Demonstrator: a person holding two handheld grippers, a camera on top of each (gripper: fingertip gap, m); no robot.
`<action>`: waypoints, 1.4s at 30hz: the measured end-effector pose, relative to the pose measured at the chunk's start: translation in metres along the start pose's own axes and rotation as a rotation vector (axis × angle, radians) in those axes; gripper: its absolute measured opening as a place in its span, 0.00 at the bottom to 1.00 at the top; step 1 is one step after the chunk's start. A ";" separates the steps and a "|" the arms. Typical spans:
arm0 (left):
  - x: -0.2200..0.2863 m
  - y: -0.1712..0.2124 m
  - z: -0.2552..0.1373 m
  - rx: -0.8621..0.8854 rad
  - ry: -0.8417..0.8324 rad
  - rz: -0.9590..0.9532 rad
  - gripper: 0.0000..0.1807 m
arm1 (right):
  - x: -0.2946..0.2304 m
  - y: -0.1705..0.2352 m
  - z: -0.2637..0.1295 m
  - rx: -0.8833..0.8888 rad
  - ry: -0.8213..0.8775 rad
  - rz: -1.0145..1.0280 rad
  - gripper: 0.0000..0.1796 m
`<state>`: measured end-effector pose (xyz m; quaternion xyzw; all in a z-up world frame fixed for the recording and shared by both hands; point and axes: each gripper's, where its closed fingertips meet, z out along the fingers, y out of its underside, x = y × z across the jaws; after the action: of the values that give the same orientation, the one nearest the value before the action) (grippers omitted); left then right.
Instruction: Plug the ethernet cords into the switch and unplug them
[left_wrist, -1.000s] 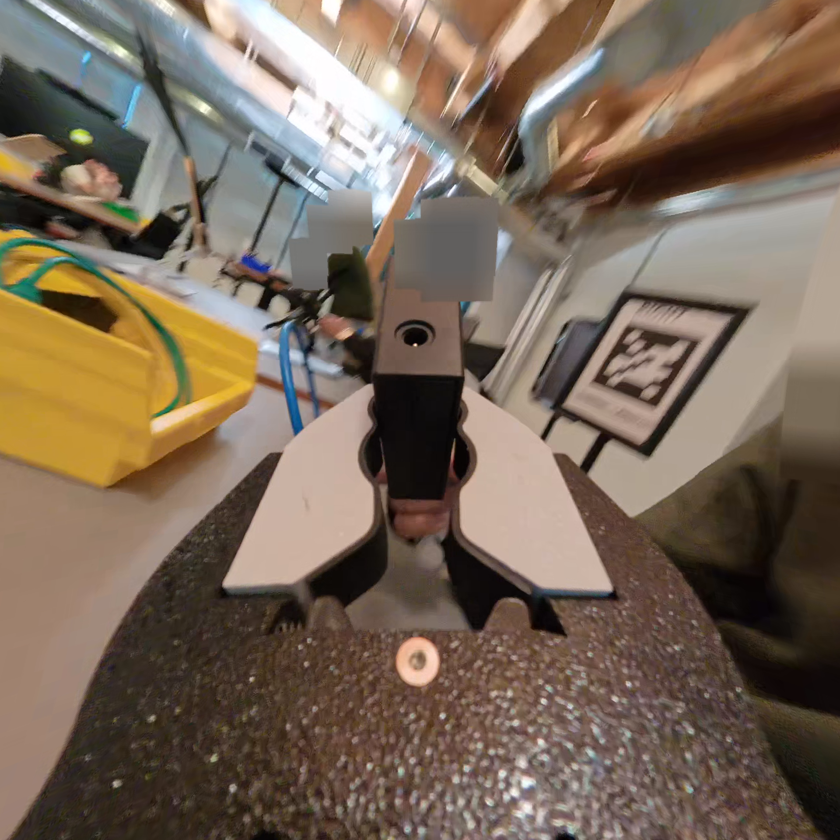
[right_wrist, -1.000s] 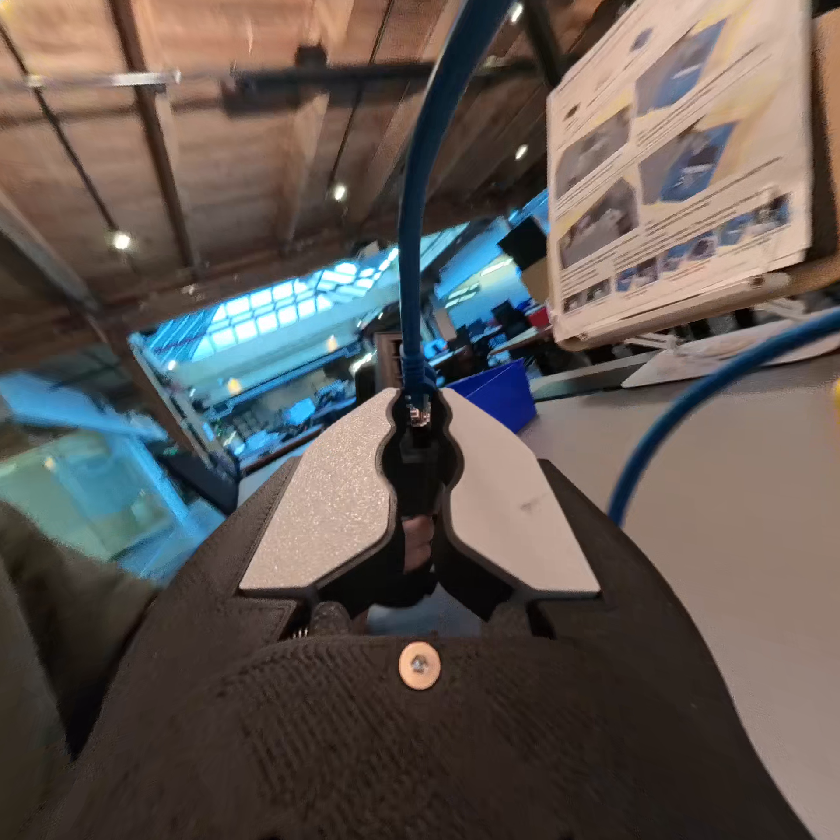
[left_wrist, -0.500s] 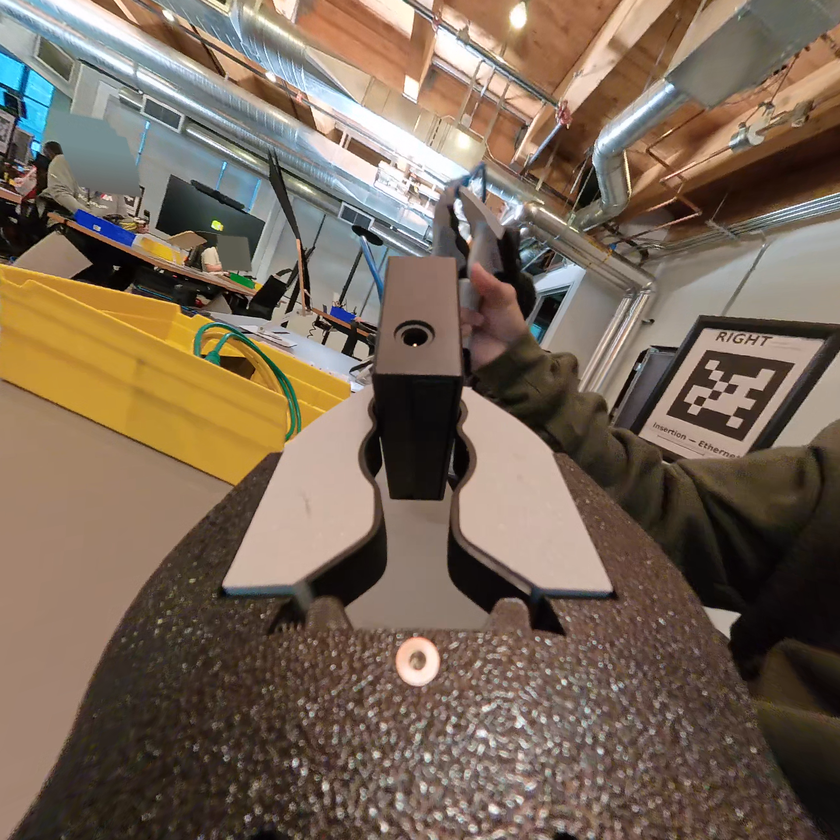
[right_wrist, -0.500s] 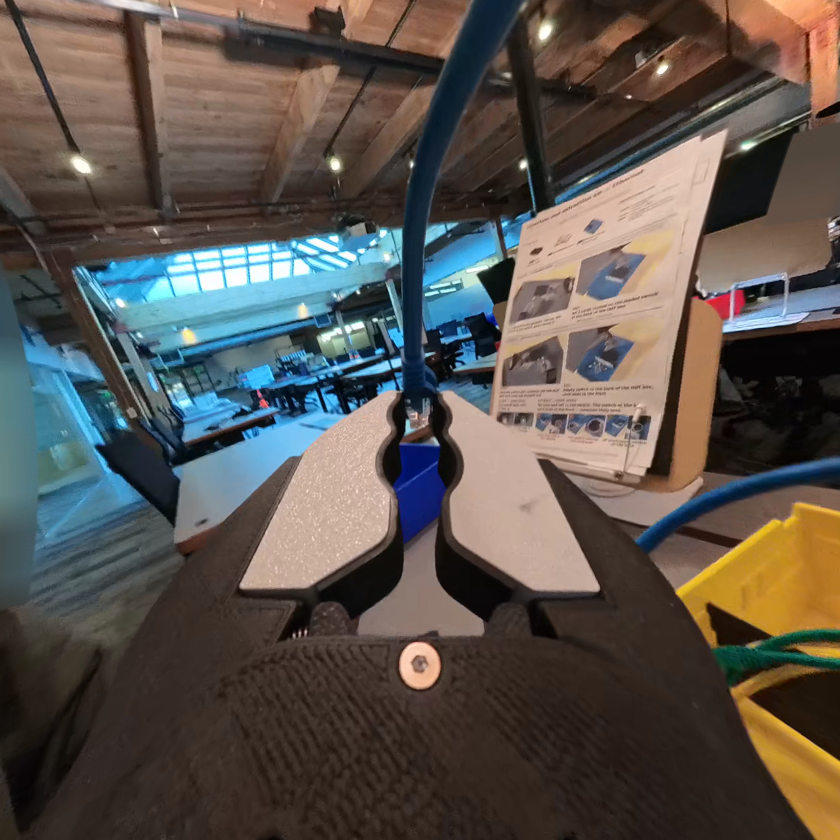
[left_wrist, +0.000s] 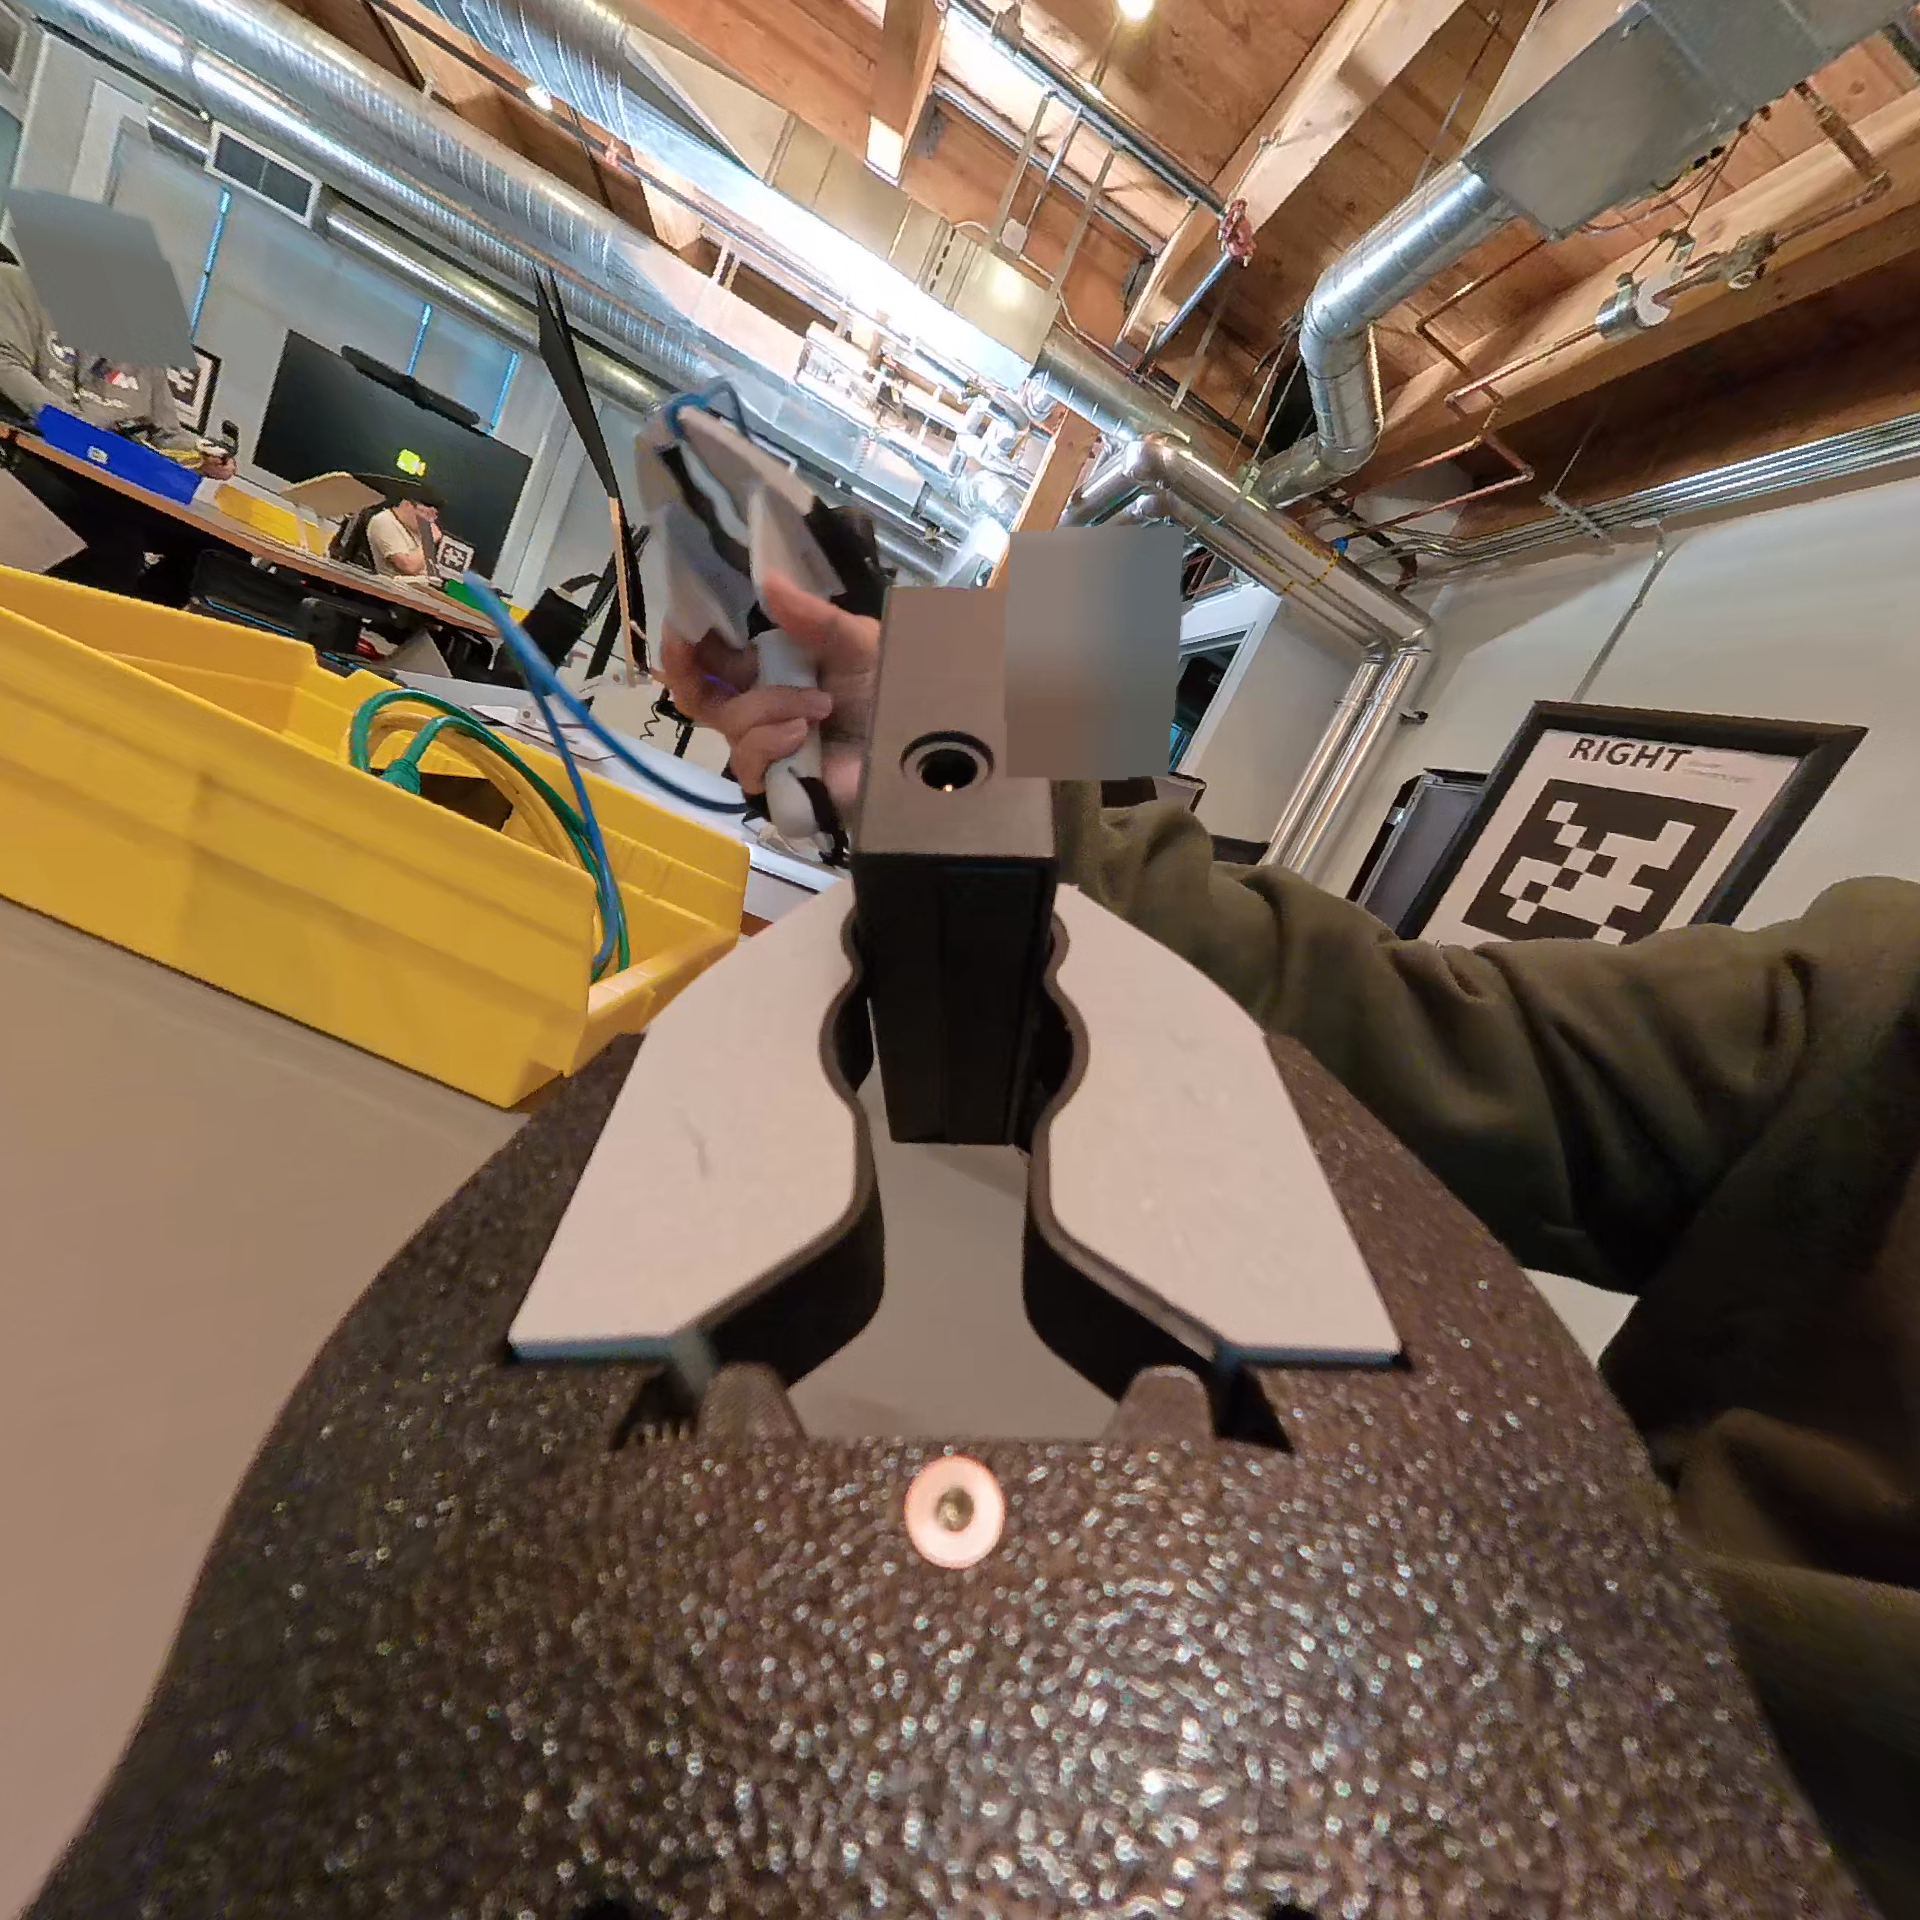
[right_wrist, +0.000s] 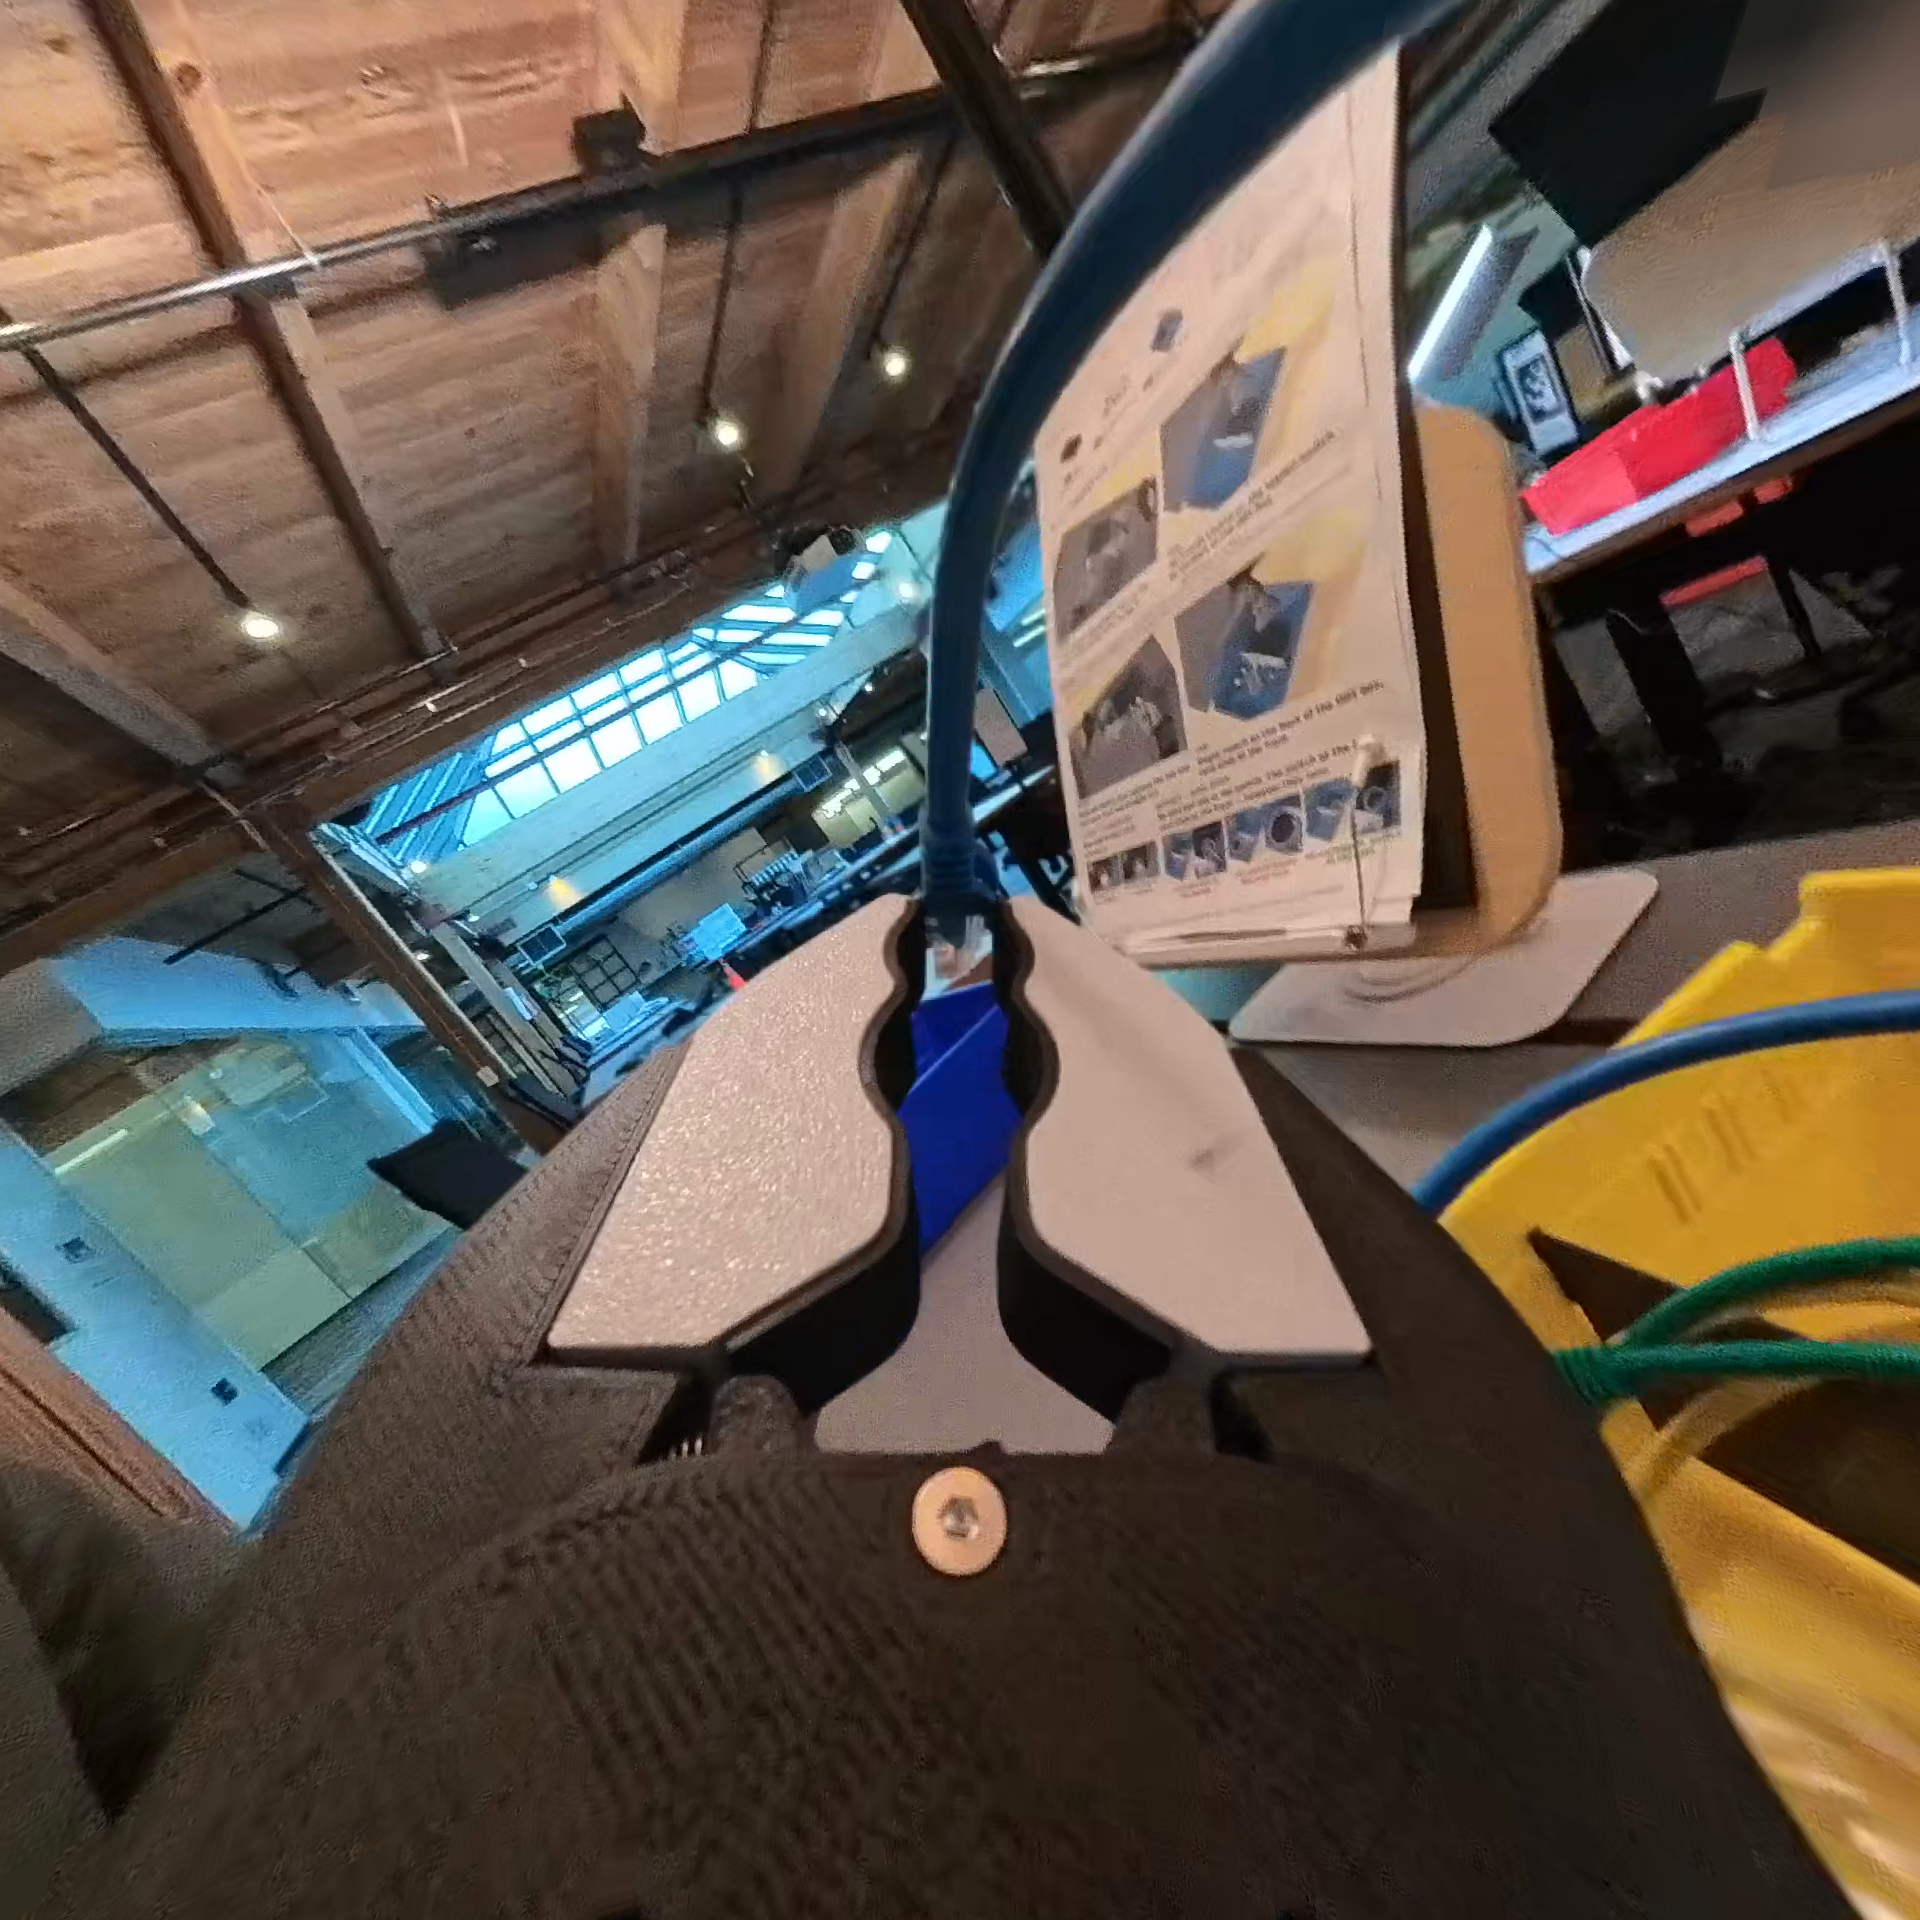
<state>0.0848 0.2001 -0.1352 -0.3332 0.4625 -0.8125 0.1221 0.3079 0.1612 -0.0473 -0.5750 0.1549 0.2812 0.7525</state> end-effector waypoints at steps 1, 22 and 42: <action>0.000 0.000 0.000 -0.004 0.001 0.003 0.15 | 0.009 0.006 -0.001 -0.015 0.036 0.005 0.07; -0.040 0.008 -0.002 0.088 -0.238 -0.497 0.15 | -0.025 0.140 -0.052 -0.428 0.432 -0.636 0.51; -0.032 0.032 0.020 0.108 -0.236 -0.709 0.15 | -0.076 0.224 0.019 -0.383 0.229 -0.969 0.37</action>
<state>0.1187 0.1856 -0.1689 -0.5569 0.2576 -0.7837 -0.0968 0.1113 0.2010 -0.1738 -0.7348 -0.1016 -0.1400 0.6558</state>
